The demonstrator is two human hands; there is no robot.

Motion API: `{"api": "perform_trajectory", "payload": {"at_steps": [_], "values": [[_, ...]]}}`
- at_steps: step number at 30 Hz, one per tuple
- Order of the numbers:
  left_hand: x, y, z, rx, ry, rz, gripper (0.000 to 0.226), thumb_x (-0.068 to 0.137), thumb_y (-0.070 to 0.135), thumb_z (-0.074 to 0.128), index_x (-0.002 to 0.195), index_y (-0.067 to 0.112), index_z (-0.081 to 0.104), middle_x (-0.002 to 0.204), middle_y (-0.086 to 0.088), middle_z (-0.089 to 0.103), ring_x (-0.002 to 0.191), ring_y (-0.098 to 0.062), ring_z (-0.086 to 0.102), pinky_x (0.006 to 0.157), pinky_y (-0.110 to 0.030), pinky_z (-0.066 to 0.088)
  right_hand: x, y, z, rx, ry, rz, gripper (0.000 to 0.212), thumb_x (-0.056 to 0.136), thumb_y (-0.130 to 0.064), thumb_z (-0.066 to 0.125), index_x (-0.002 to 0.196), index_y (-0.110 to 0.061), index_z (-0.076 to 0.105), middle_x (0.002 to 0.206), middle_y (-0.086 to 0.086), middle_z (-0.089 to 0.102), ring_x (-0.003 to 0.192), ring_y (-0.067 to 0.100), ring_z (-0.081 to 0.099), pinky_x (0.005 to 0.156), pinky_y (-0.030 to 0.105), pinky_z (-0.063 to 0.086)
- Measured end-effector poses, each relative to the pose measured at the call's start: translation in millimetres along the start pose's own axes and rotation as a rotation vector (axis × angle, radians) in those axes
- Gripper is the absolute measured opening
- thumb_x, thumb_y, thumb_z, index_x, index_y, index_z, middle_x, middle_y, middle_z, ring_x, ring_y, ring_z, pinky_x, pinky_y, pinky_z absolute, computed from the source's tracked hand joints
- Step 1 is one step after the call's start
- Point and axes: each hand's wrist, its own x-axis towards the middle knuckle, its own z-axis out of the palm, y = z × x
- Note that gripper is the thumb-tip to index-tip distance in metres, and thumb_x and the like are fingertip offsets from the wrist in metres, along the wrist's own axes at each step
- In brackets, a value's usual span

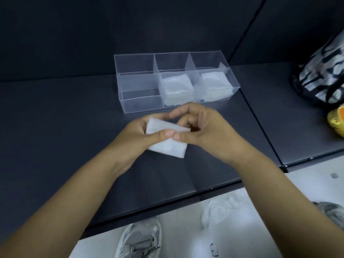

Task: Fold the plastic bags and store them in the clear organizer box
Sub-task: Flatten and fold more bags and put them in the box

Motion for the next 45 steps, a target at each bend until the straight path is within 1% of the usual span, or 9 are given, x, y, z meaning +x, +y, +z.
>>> {"api": "perform_trajectory", "payload": {"at_steps": [8,12,19,28,32,36,40,42,45], "values": [[50.0,22.2,29.4,-0.057,0.380,0.226,0.010,0.084,0.009,0.069,0.088,0.018,0.067,0.081,0.006,0.073,0.075,-0.005,0.067,0.072,-0.014,0.050,37.6,15.6,-61.4,0.151,0.380,0.191,0.006,0.084,-0.016,0.072,0.078,-0.012,0.071,0.076,-0.006,0.072,0.068,-0.001,0.064,0.067,0.010,0.049],[66.6,13.4,23.4,0.661,0.555,0.464,0.015,0.091,0.020,0.060,0.106,0.021,0.064,0.099,0.015,0.065,0.101,-0.006,0.056,0.088,-0.008,0.036,80.1,27.2,-116.8,-0.076,0.645,0.242,0.015,0.084,-0.022,0.072,0.076,-0.010,0.069,0.081,0.002,0.069,0.075,0.011,0.062,0.077,0.024,0.052],[76.3,-16.9,16.9,1.397,0.431,0.354,0.063,0.095,0.047,0.035,0.147,0.012,0.032,0.157,-0.003,0.025,0.146,-0.023,0.016,0.118,-0.047,-0.007,127.2,58.6,-149.2,-0.581,0.728,0.308,0.024,0.084,-0.028,0.066,0.079,-0.005,0.068,0.093,0.011,0.070,0.094,0.028,0.063,0.092,0.038,0.049],[35.4,-40.6,51.0,1.400,0.305,0.400,0.066,0.095,0.051,0.025,0.147,0.010,0.032,0.157,-0.006,0.024,0.147,-0.024,0.010,0.118,-0.045,0.001,100.8,63.2,-137.1,-0.519,0.864,0.096,0.029,0.080,-0.030,0.072,0.098,-0.014,0.057,0.103,0.002,0.056,0.092,0.017,0.055,0.092,0.035,0.045],[0.7,-74.3,66.2,1.499,0.158,0.292,0.073,0.091,0.058,0.024,0.143,0.010,0.041,0.153,-0.007,0.033,0.142,-0.027,0.027,0.115,-0.052,0.022,15.0,71.3,-95.3,-0.328,0.992,-0.046,0.017,0.092,-0.036,0.057,0.096,-0.020,0.051,0.089,-0.004,0.053,0.076,0.003,0.048,0.068,0.008,0.037],[-9.6,-89.9,65.0,1.524,0.137,0.289,0.075,0.092,0.061,0.019,0.148,0.013,0.030,0.156,-0.005,0.025,0.145,-0.024,0.021,0.116,-0.051,0.018,-98.6,116.2,-24.7,-0.293,1.095,0.049,0.017,0.095,-0.040,0.043,0.086,-0.027,0.048,0.075,-0.010,0.050,0.067,0.002,0.048,0.059,0.009,0.035],[-8.0,-91.5,63.7,1.533,0.147,0.290,0.076,0.092,0.063,0.014,0.151,0.015,0.023,0.159,-0.003,0.017,0.147,-0.022,0.012,0.117,-0.046,0.005,-162.4,181.6,44.3,-0.344,0.887,0.353,0.010,0.086,-0.030,0.066,0.093,-0.026,0.059,0.091,-0.005,0.058,0.084,0.018,0.058,0.070,0.023,0.044],[-8.6,-92.5,63.2,1.526,0.144,0.281,0.077,0.092,0.064,0.011,0.152,0.017,0.018,0.160,-0.001,0.013,0.148,-0.020,0.007,0.119,-0.045,0.001,-168.3,209.5,64.1,-0.471,0.644,0.516,0.047,0.079,-0.033,0.075,0.119,-0.015,0.058,0.115,0.004,0.055,0.103,0.029,0.055,0.085,0.038,0.046],[-8.1,-94.5,62.2,1.520,0.139,0.274,0.077,0.091,0.065,0.007,0.153,0.019,0.012,0.161,0.001,0.007,0.148,-0.017,0.000,0.119,-0.042,-0.005,-162.0,237.4,74.5,-0.724,0.409,0.555,0.050,0.086,-0.045,0.062,0.126,-0.017,0.050,0.122,0.003,0.049,0.110,0.025,0.048,0.092,0.035,0.043]]}}
